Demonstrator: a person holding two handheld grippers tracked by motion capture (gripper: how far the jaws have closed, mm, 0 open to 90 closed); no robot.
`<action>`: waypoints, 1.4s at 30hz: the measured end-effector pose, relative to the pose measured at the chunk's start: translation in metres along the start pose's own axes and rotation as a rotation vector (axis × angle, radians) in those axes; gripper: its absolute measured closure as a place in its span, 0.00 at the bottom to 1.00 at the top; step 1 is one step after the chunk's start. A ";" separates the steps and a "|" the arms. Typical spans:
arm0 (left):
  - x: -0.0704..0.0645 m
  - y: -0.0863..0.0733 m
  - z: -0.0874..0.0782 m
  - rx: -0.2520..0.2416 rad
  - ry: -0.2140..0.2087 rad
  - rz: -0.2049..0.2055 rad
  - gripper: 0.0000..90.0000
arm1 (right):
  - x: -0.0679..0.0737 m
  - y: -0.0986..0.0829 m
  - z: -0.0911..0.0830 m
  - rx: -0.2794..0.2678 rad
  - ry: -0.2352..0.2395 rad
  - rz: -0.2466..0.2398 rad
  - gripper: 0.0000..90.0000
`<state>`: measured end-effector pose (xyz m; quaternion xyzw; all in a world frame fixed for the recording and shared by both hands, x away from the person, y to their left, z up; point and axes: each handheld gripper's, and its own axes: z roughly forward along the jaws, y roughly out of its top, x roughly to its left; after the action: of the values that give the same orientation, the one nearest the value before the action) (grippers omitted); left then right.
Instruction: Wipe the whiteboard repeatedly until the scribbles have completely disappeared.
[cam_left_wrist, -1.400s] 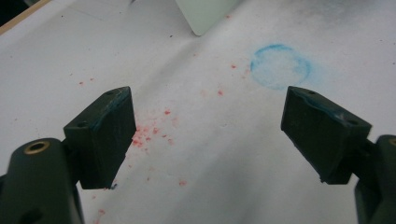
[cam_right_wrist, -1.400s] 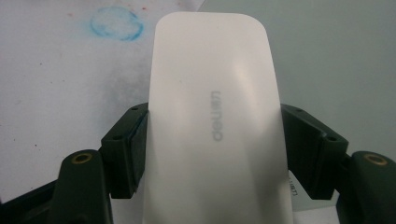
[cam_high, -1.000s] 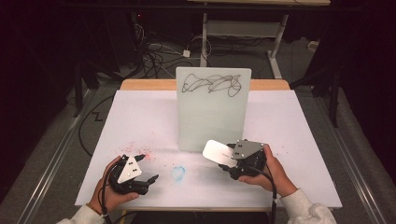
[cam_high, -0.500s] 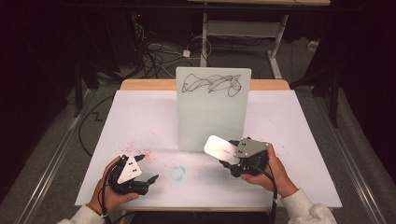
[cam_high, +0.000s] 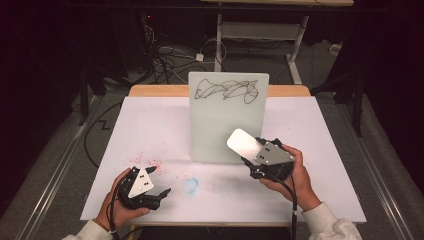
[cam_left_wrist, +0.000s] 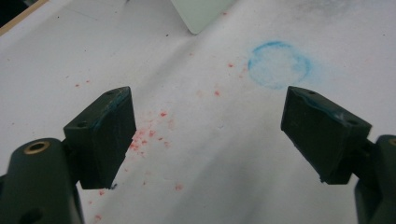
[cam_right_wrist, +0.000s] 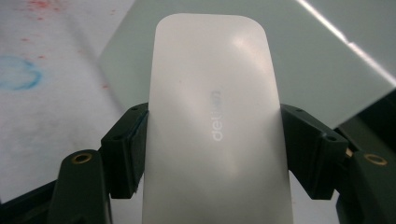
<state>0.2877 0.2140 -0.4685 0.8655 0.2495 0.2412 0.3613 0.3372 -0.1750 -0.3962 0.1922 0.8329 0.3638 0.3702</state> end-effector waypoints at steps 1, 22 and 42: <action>0.000 0.000 0.000 0.001 0.001 -0.001 0.19 | -0.002 0.001 0.000 -0.008 -0.018 0.000 0.34; 0.000 -0.001 0.002 0.008 0.002 -0.007 0.19 | -0.048 0.027 0.002 -0.084 -0.374 0.068 0.34; -0.001 -0.001 0.002 0.009 -0.005 -0.001 0.19 | -0.023 0.027 0.037 -0.038 -0.365 0.013 0.34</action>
<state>0.2878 0.2134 -0.4707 0.8676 0.2499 0.2376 0.3581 0.3822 -0.1533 -0.3818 0.2532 0.7436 0.3409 0.5165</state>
